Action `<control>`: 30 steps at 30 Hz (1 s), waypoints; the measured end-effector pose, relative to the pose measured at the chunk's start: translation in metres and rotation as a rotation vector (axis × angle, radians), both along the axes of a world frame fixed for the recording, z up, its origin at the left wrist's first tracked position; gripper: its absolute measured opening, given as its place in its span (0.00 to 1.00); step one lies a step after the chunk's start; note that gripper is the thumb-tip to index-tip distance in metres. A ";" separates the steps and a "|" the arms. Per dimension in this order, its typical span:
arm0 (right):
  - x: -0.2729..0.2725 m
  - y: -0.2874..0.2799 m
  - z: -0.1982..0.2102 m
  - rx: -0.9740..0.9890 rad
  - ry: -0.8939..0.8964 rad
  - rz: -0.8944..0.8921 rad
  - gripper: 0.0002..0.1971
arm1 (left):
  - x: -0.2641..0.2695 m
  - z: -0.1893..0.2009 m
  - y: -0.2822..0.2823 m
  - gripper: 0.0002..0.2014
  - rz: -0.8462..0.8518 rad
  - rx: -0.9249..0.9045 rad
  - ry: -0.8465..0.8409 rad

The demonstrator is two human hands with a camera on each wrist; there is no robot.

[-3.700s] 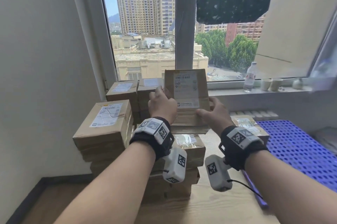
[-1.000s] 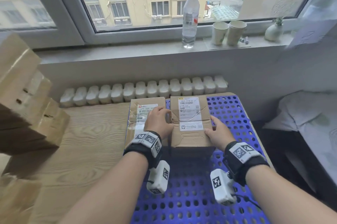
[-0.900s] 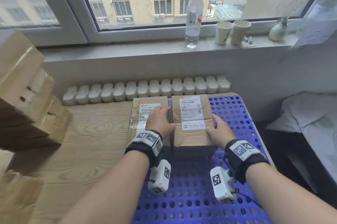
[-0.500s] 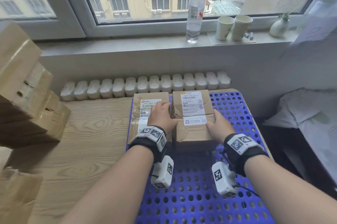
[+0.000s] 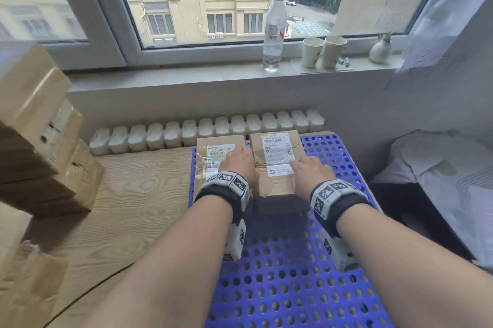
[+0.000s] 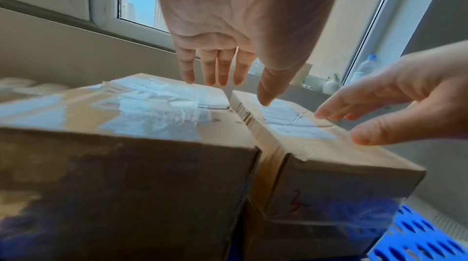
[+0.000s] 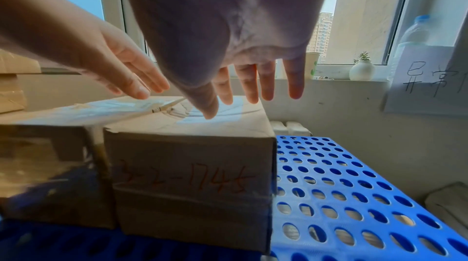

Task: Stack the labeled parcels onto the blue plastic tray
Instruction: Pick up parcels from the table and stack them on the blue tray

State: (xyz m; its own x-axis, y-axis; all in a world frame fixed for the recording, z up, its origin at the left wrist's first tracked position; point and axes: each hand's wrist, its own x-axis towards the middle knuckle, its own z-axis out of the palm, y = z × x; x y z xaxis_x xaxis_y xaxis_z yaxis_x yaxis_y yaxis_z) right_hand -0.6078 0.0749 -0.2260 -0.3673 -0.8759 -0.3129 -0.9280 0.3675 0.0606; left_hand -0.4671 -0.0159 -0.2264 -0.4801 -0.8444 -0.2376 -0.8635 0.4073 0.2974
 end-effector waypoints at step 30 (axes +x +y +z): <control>0.212 0.168 0.046 -0.086 -0.118 0.264 0.22 | 0.219 0.044 0.207 0.23 0.154 -0.109 -0.018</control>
